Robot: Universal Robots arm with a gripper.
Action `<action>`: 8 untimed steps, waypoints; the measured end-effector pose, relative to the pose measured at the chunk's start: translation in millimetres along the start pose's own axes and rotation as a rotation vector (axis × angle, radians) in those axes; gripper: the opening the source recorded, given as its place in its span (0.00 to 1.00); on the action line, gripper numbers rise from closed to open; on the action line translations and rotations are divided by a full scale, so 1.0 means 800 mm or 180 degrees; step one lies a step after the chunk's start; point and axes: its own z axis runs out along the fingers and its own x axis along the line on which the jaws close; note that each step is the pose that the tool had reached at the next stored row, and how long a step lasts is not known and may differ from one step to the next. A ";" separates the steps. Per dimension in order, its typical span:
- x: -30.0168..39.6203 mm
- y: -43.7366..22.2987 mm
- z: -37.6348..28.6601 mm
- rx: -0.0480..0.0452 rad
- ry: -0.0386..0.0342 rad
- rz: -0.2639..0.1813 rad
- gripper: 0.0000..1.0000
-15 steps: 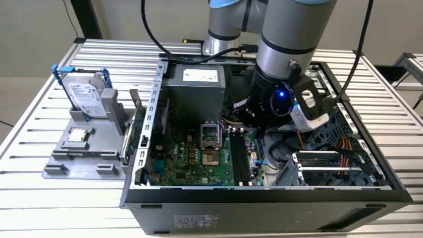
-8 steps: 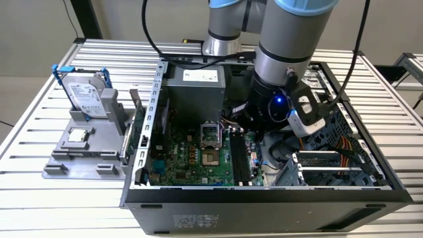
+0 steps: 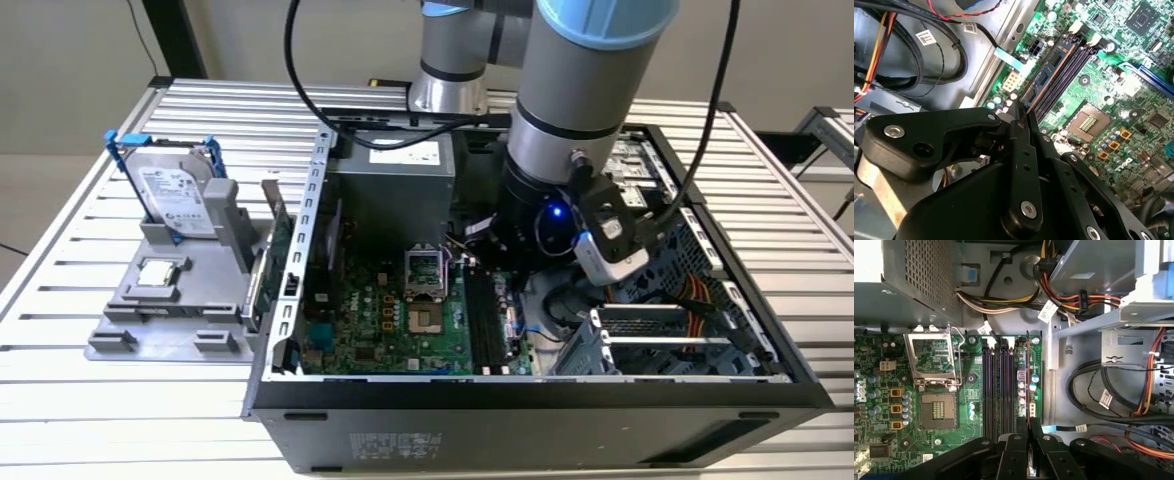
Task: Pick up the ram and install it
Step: 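Insert the ram into the slot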
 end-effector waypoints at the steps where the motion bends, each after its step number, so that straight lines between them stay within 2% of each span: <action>1: 0.0006 -0.0005 0.0018 0.0000 0.0000 -0.0001 0.00; 8: 0.0038 -0.0029 0.0151 0.0000 0.0000 -0.0011 0.00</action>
